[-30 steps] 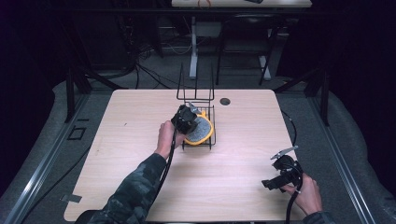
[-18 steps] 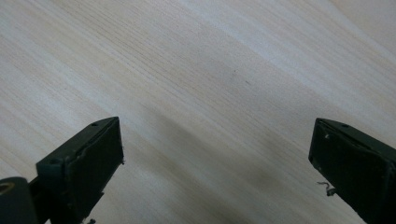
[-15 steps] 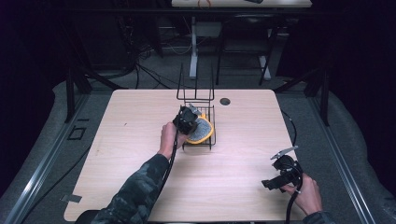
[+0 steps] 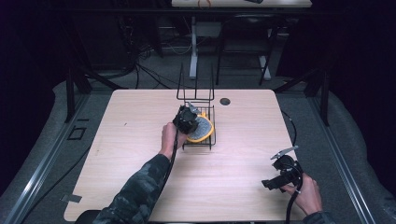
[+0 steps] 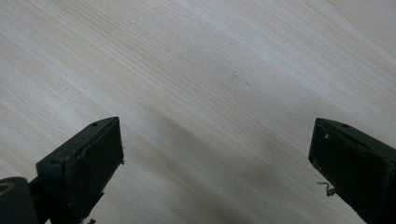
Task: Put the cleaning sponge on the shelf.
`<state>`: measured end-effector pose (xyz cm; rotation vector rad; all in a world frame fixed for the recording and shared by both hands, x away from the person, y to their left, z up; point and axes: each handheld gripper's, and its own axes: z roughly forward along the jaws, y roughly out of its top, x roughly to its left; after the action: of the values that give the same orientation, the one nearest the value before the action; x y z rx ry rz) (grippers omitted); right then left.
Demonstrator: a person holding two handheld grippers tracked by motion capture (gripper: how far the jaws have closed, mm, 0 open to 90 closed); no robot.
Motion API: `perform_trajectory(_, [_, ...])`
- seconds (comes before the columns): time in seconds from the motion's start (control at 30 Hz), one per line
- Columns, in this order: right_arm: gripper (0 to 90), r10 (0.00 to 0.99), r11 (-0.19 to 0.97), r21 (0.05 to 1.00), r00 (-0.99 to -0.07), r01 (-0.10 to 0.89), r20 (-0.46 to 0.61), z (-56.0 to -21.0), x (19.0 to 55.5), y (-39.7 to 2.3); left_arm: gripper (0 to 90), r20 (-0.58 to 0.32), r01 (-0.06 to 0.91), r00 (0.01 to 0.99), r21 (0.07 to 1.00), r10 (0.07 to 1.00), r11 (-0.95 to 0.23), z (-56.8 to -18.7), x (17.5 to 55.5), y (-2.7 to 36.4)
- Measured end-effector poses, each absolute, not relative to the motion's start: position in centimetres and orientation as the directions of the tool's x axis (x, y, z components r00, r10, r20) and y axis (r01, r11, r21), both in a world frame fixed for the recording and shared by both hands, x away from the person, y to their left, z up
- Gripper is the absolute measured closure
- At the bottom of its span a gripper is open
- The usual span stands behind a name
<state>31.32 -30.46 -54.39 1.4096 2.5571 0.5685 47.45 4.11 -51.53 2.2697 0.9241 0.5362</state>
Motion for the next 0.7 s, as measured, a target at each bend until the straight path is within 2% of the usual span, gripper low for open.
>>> perform_trajectory(0.23, [2.5,0.841,0.478,0.41,-0.539,0.777,0.043,-54.4,31.3,-30.5,77.5,0.098,0.493,0.66,0.691,0.745,-0.528,-51.6,47.5,4.4])
perform_trajectory(0.47, [2.5,0.84,0.476,0.416,-0.541,0.775,0.046,-54.4,31.3,-30.5,45.1,0.079,0.516,0.656,0.678,0.75,-0.523,-51.3,47.0,4.4])
perform_trajectory(0.57, [2.5,0.842,0.474,0.412,-0.538,0.778,0.048,-54.3,31.3,-30.5,35.0,0.061,0.529,0.657,0.672,0.751,-0.517,-51.2,46.7,4.7])
perform_trajectory(0.7, [2.5,0.842,0.475,0.412,-0.538,0.778,0.046,-54.4,31.3,-30.5,26.9,0.065,0.522,0.661,0.676,0.748,-0.52,-51.2,46.1,5.1])
